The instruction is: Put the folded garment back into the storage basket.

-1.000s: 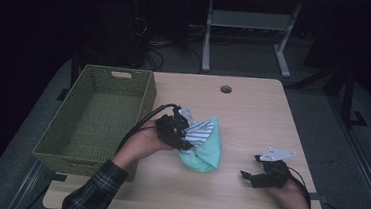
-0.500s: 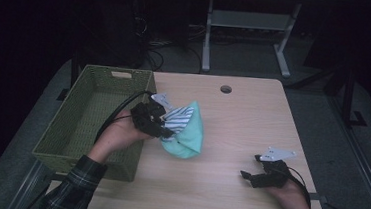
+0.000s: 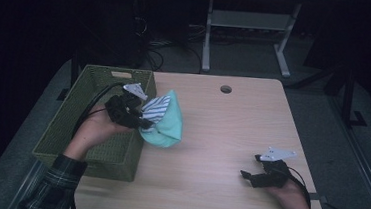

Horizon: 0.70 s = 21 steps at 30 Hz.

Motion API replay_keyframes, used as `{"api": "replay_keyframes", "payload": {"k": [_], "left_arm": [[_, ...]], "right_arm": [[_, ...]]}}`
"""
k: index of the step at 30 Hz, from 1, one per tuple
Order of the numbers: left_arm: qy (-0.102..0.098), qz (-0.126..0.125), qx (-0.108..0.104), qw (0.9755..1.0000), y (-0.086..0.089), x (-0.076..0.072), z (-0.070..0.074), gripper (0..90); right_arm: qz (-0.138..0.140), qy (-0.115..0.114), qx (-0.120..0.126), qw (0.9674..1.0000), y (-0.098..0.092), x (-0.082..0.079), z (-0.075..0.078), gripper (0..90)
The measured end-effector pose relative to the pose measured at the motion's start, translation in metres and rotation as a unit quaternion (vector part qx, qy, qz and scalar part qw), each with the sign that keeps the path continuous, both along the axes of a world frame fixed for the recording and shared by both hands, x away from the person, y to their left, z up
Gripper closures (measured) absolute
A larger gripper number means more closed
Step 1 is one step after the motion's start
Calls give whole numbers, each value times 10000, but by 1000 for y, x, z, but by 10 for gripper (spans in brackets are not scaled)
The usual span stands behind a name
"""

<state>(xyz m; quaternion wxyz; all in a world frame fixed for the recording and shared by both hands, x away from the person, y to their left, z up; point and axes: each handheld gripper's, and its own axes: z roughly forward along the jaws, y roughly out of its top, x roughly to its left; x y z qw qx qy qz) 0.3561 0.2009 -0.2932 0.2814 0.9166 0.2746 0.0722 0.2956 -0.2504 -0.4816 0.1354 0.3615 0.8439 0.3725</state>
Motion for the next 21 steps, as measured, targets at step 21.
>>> {"api": "replay_keyframes", "payload": {"k": [21], "left_arm": [[-178,1226,13,9923,74,10,5,718]], "right_arm": [[-16,0,0,10000,0,0,0,165]]}}
